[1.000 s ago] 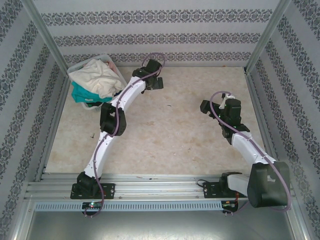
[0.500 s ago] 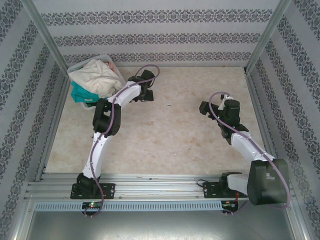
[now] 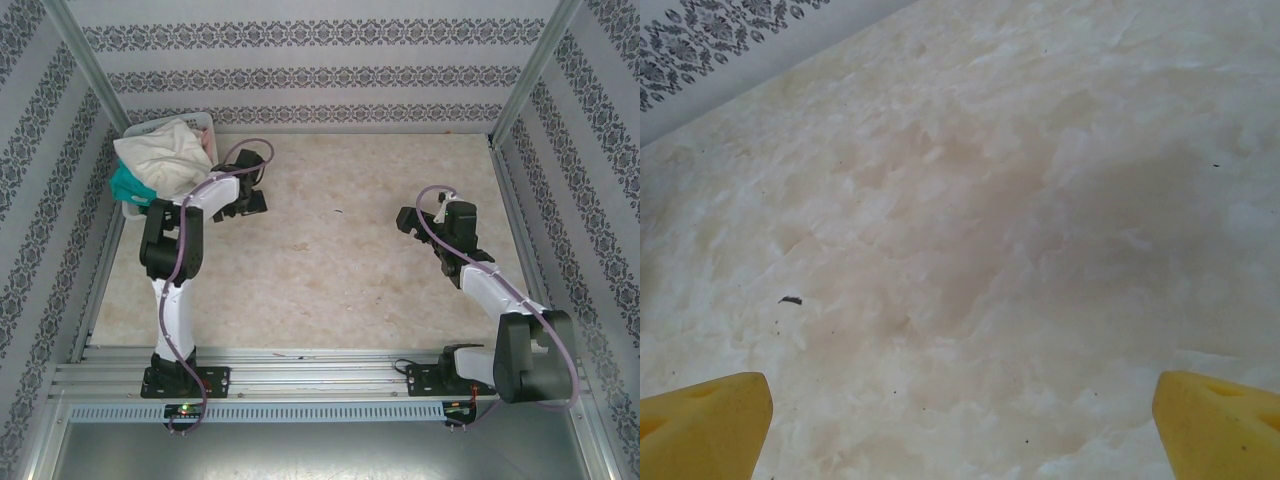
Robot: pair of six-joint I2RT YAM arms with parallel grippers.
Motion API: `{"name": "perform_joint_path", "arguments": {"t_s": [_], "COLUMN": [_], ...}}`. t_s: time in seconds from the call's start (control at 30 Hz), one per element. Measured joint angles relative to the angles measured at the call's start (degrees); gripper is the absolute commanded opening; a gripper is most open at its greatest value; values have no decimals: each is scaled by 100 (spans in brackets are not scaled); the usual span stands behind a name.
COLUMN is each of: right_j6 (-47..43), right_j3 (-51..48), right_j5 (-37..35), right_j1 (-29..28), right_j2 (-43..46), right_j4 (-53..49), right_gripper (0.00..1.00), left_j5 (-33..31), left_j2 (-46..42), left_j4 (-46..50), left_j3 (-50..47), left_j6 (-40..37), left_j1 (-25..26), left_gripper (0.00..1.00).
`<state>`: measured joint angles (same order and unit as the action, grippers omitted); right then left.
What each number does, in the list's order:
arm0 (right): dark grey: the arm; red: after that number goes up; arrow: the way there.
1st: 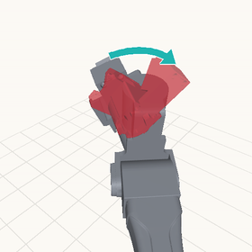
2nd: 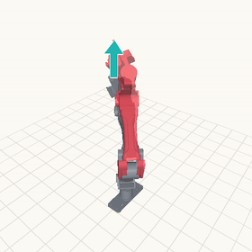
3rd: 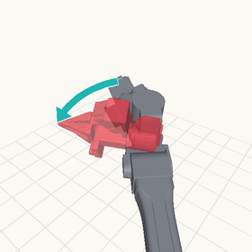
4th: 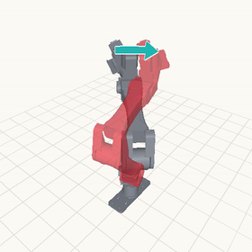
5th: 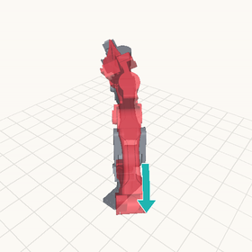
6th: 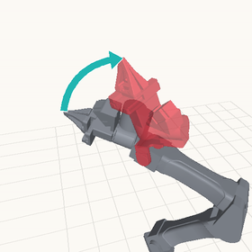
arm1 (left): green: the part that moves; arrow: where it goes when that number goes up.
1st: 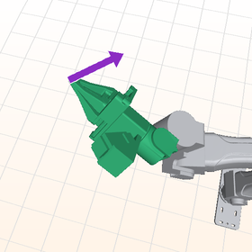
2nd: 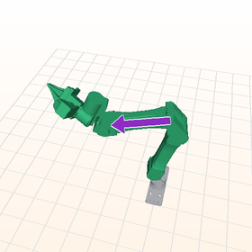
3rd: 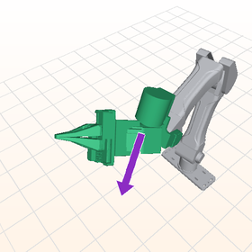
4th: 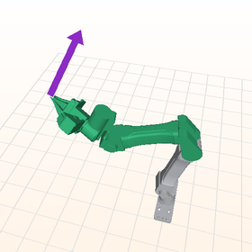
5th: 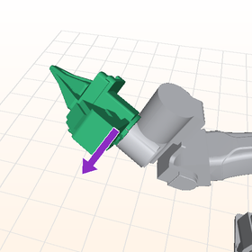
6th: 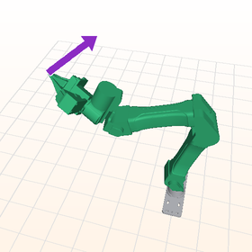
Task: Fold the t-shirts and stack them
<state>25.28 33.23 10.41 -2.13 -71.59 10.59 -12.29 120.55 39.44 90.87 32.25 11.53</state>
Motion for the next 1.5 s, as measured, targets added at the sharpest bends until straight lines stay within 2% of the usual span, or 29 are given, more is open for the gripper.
{"name": "perform_joint_path", "arguments": {"t_s": [0.47,1.17,1.5], "right_j6": [2,2,0], "right_j3": [0,0,0], "right_j5": [66,66,63], "right_j1": [-39,-39,-39], "right_j2": [-26,-96,-96], "right_j4": [37,37,37], "right_gripper": [98,98,98], "left_j5": [0,-17,616], "left_j2": [-256,-782,-1248], "left_j4": [-243,-186,-184], "left_j3": [-490,-601,-938], "left_j6": [-11,-341,-374], "left_j1": [-590,-916,-710], "left_gripper": [95,97,100]}}
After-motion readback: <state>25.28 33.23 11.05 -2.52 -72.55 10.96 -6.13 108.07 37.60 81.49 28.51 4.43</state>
